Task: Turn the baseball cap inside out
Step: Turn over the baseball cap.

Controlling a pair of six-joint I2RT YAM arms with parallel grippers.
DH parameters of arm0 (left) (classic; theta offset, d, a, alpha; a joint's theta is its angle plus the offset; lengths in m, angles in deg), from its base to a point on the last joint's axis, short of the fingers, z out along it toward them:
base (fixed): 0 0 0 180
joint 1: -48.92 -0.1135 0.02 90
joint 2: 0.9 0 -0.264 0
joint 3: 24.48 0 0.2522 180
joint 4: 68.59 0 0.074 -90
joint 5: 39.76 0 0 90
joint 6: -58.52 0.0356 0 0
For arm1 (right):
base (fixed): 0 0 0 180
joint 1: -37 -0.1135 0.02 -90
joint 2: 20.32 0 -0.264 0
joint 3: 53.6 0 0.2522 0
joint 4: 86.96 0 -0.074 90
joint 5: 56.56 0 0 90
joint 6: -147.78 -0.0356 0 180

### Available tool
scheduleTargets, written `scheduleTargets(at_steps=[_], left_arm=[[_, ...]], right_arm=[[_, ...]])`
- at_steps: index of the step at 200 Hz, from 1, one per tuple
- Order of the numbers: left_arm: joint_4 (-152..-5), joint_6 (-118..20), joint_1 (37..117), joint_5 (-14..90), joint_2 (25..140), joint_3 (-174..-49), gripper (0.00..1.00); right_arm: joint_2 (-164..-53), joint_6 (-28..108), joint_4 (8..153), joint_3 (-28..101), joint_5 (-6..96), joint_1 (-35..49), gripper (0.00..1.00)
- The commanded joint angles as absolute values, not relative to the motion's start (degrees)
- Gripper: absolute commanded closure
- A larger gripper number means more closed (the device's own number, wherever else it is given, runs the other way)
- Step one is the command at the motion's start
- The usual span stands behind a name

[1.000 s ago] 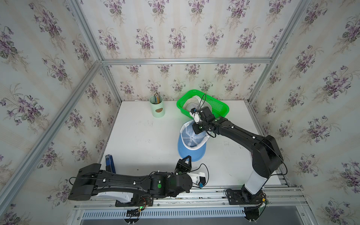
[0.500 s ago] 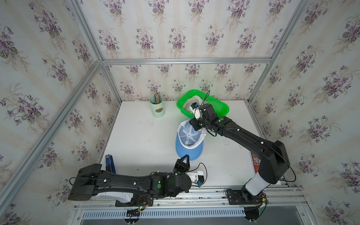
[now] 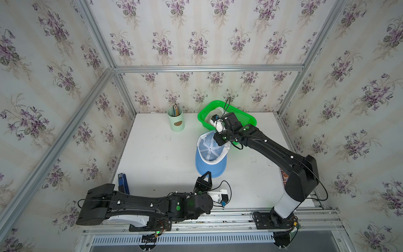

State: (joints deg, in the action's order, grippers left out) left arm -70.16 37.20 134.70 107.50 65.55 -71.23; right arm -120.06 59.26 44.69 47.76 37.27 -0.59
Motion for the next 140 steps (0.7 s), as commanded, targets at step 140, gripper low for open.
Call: scheduleTargets(at_steps=[140], left_arm=[[-59.50, 42.82, 132.01, 107.93, 66.88, -69.59, 1.00]], right_arm=[[-116.94, 55.69, 42.26, 50.03, 36.60, -5.15, 0.70]])
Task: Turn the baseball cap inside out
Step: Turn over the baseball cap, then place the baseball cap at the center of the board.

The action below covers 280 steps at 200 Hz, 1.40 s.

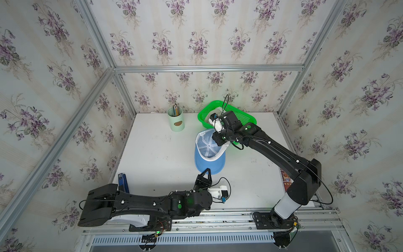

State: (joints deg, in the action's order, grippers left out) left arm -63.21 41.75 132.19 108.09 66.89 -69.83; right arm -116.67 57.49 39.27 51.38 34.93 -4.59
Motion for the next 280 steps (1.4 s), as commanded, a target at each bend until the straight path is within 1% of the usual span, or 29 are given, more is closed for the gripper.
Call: scheduleTargets(at_steps=[1, 18, 76, 126, 148, 174, 195, 209, 231, 243, 262, 274, 280], left_arm=[[-59.45, 42.85, 132.04, 107.96, 66.87, -69.56, 1.00], [-58.66, 43.05, 132.07, 107.82, 66.86, -69.44, 1.00], [-58.79, 43.40, 132.09, 106.63, 66.77, -70.14, 1.00], [-58.23, 43.40, 132.72, 107.50, 66.27, -70.94, 1.00], [-58.27, 42.86, 133.03, 107.67, 65.90, -70.93, 1.00], [-61.27, 39.12, 132.79, 107.14, 64.23, -71.07, 1.00], [-65.93, 35.03, 131.96, 106.32, 62.33, -71.72, 1.00], [-66.56, 34.06, 131.37, 106.08, 61.34, -71.78, 1.00], [-69.60, 31.02, 130.86, 104.75, 59.22, -72.62, 1.00], [-75.28, 26.31, 130.43, 102.29, 57.10, -74.29, 1.00], [-87.34, 14.10, 128.43, 95.27, 52.33, -78.79, 1.00], [-92.33, 7.37, 125.66, 89.35, 48.99, -80.93, 1.00], [-93.87, 4.40, 124.25, 87.03, 47.49, -81.65, 1.00]], right_arm=[[-116.97, 55.64, 42.40, 49.96, 36.60, -5.17, 0.70], [-117.90, 54.76, 45.37, 49.50, 37.97, -5.37, 0.74], [-121.81, 52.00, 54.52, 50.54, 40.12, -5.37, 0.78], [-126.46, 51.77, 57.80, 53.16, 35.81, -5.37, 0.79], [-126.69, 52.54, 58.94, 53.46, 34.06, -5.42, 0.79], [-123.94, 52.31, 57.51, 53.17, 36.02, -5.37, 0.73], [-117.33, 51.60, 56.94, 48.99, 38.97, -5.34, 0.67], [-112.41, 51.37, 56.78, 45.28, 41.09, -5.39, 0.63], [-106.92, 51.43, 55.31, 41.55, 41.70, -5.37, 0.60], [-105.69, 51.76, 52.92, 41.60, 39.58, -5.37, 0.60], [-104.03, 51.04, 51.24, 41.34, 34.76, -5.15, 0.59], [-102.46, 49.57, 51.52, 40.70, 33.86, -4.53, 0.54], [-101.43, 48.71, 52.13, 40.02, 33.70, -3.96, 0.52]])
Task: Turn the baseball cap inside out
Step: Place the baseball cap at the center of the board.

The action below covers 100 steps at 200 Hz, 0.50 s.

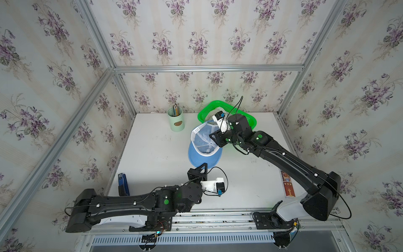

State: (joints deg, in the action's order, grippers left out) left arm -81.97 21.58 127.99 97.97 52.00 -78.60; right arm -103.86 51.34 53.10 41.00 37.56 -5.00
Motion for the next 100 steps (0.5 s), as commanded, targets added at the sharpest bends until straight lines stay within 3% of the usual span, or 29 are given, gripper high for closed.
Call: scheduleTargets(at_steps=[1, 59, 100], left_arm=[[-94.13, 3.95, 124.07, 86.56, 47.24, -81.74, 1.00], [-108.26, -13.17, 109.29, 61.98, 39.72, -86.72, 0.99], [-102.32, -31.86, 92.62, 45.77, 35.91, -83.21, 0.97]], right_arm=[[-101.22, 48.54, 52.30, 39.91, 33.70, -3.92, 0.52], [-91.50, 40.86, 59.94, 36.51, 34.75, 4.74, 0.43], [-95.00, 40.91, 59.17, 36.34, 38.73, 8.52, 0.42]])
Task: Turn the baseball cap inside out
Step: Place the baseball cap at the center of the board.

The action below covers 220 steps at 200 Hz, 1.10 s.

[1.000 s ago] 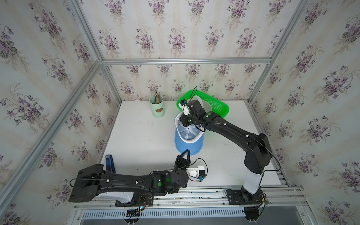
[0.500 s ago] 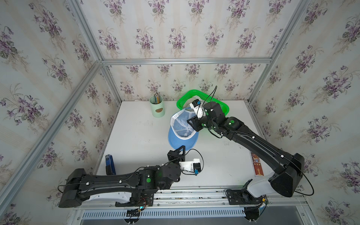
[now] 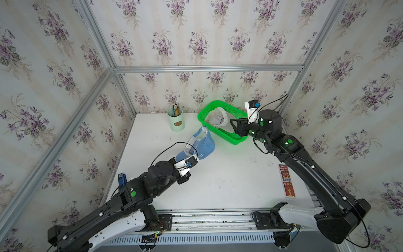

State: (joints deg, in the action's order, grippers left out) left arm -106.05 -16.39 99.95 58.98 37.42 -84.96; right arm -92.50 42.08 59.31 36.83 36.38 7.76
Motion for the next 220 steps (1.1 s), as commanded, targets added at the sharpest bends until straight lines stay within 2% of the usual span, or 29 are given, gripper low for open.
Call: scheduleTargets(at_steps=[1, 40, 61, 103, 130, 149, 194, 220], left_arm=[[-102.05, -32.33, 92.17, 45.46, 35.87, -83.09, 0.97], [-96.05, -53.24, 73.78, 25.53, 39.94, -80.87, 1.00], [-93.63, -60.80, 67.27, 18.31, 42.68, -81.62, 1.00], [-95.71, -69.20, 60.76, 14.24, 46.16, -84.56, 0.98], [-96.71, -75.69, 56.02, 10.57, 48.18, -84.06, 1.00], [-97.61, -77.53, 54.13, 9.98, 48.90, -83.29, 0.99], [-92.23, -77.98, 48.59, -0.70, 54.44, -80.42, 0.99], [-82.16, -83.71, 45.12, -3.92, 54.95, -74.84, 0.99]], right_arm=[[-95.15, 40.86, 59.20, 36.18, 38.76, 8.52, 0.42], [-97.61, 40.87, 61.91, 31.65, 40.19, 8.61, 0.42], [-98.35, 41.41, 62.06, 31.01, 42.46, 8.59, 0.41], [-98.74, 44.25, 62.96, 28.59, 50.23, 7.20, 0.41], [-97.98, 46.26, 63.25, 25.96, 49.75, 1.73, 0.41], [-97.73, 45.63, 63.66, 24.59, 48.56, 0.87, 0.41], [-101.32, 45.30, 62.89, 26.37, 47.61, 0.87, 0.42], [-101.94, 45.30, 63.10, 27.05, 47.47, 0.80, 0.42]])
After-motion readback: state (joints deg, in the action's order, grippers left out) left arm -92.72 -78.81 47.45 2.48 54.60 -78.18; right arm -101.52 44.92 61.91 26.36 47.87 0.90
